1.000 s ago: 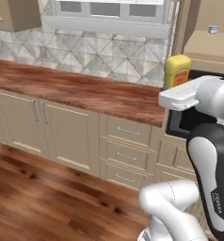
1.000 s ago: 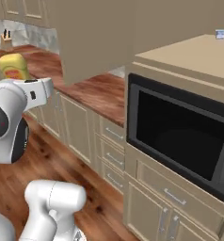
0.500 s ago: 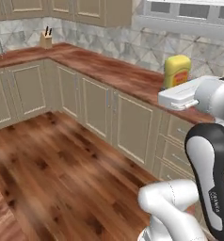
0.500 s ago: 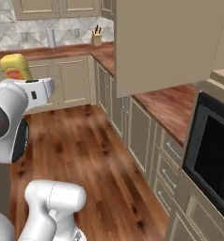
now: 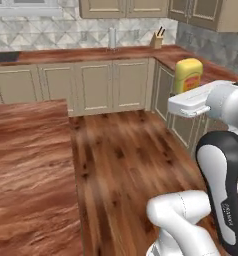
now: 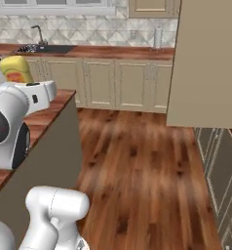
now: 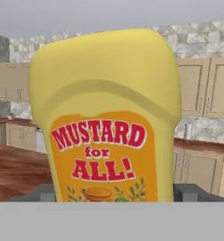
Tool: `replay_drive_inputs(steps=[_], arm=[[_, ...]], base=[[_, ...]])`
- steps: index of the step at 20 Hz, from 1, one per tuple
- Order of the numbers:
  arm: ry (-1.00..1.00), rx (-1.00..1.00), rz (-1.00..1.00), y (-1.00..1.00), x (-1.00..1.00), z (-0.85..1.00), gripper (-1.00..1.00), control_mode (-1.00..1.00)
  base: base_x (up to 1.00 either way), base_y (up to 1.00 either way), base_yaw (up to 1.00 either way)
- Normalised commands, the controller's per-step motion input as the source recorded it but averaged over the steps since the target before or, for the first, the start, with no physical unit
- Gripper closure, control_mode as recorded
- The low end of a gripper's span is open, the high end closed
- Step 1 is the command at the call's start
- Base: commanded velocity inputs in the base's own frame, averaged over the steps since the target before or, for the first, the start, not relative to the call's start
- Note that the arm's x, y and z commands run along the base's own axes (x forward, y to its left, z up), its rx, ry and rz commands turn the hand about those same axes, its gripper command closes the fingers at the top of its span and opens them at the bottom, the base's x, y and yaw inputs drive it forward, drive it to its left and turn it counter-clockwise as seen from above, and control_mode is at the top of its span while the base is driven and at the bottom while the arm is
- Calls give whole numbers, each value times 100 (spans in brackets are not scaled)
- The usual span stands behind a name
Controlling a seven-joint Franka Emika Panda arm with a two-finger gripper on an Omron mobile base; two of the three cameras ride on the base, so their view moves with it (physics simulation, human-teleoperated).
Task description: The dining table condiment station is running low on mustard. Refill the condiment station by opening the cabinet and taking the mustard from the cabinet and placing it on the dining table.
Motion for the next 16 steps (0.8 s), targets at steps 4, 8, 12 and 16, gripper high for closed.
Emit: replay_drive_inputs(steps=[4, 8, 12, 16], arm=[[0, 0, 0, 0, 0, 0, 100, 100], [0, 0, 0, 0, 0, 0, 100, 100], [0, 0, 0, 0, 0, 0, 100, 100], [0, 0, 0, 0, 0, 0, 100, 100]], base=[[-53, -3, 74], [-47, -13, 71], [-34, -3, 67], [-18, -4, 63]])
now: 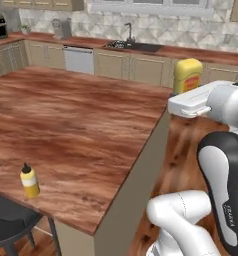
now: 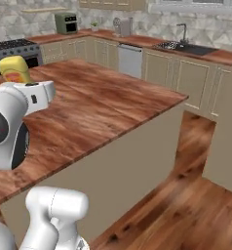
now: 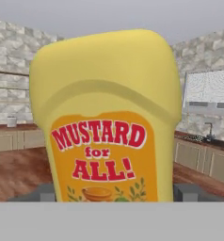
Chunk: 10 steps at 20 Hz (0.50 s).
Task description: The dining table condiment station is running low on mustard. Refill the condiment station by opening the cabinet and taking the mustard from the cabinet and placing it on the dining table.
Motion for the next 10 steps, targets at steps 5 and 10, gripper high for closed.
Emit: replay_drive_inputs(steps=[5, 10], arm=[[0, 0, 0, 0, 0, 0, 100, 100], [0, 0, 0, 0, 0, 0, 100, 100]], base=[[-25, -21, 53], [-28, -12, 42]])
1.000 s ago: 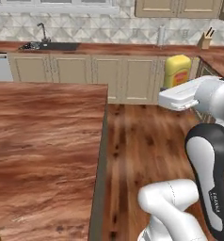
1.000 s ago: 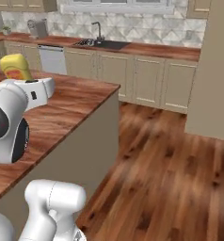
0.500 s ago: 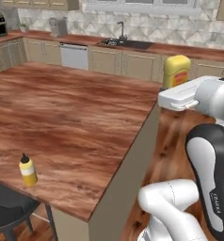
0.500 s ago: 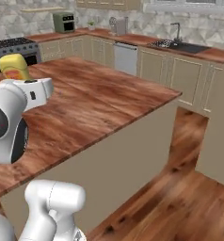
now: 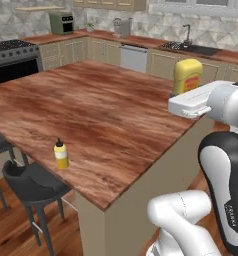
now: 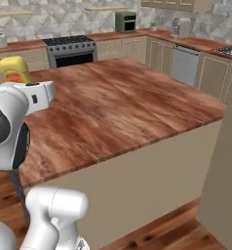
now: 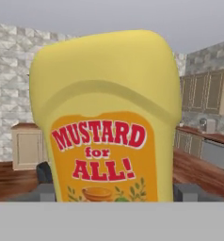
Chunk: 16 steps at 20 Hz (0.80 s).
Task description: The dining table condiment station is running low on mustard. Refill the condiment station by opening the cabinet and taking the mustard from the cabinet and placing it on the dining table.
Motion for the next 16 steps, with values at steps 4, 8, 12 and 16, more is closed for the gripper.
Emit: replay_drive_inputs(steps=[4, 8, 12, 16], arm=[[0, 0, 0, 0, 0, 0, 100, 100], [0, 0, 0, 0, 0, 0, 100, 100], [0, 0, 0, 0, 0, 0, 100, 100], [0, 0, 0, 0, 0, 0, 100, 100]], base=[[-100, 16, 16], [-100, 56, 14], [-57, 81, 8], [46, 100, -8]])
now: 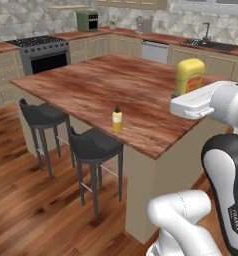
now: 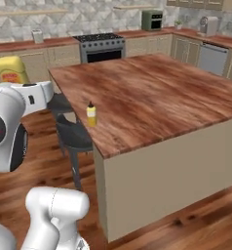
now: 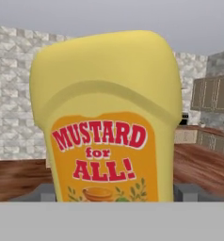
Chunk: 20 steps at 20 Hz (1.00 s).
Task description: The dining table condiment station is running low on mustard. Refill the condiment station by opening the cabinet and taking the mustard from the cabinet and placing it on the dining table.
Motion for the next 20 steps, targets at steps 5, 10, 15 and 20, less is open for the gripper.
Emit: replay_drive_inputs(steps=[5, 10, 15, 20], arm=[[0, 0, 0, 0, 0, 0, 100, 100], [0, 0, 0, 0, 0, 0, 100, 100], [0, 0, 0, 0, 0, 0, 100, 100], [0, 0, 0, 0, 0, 0, 100, 100]], base=[[72, 98, -21], [53, 81, -36], [10, 71, -59], [0, 86, -66]])
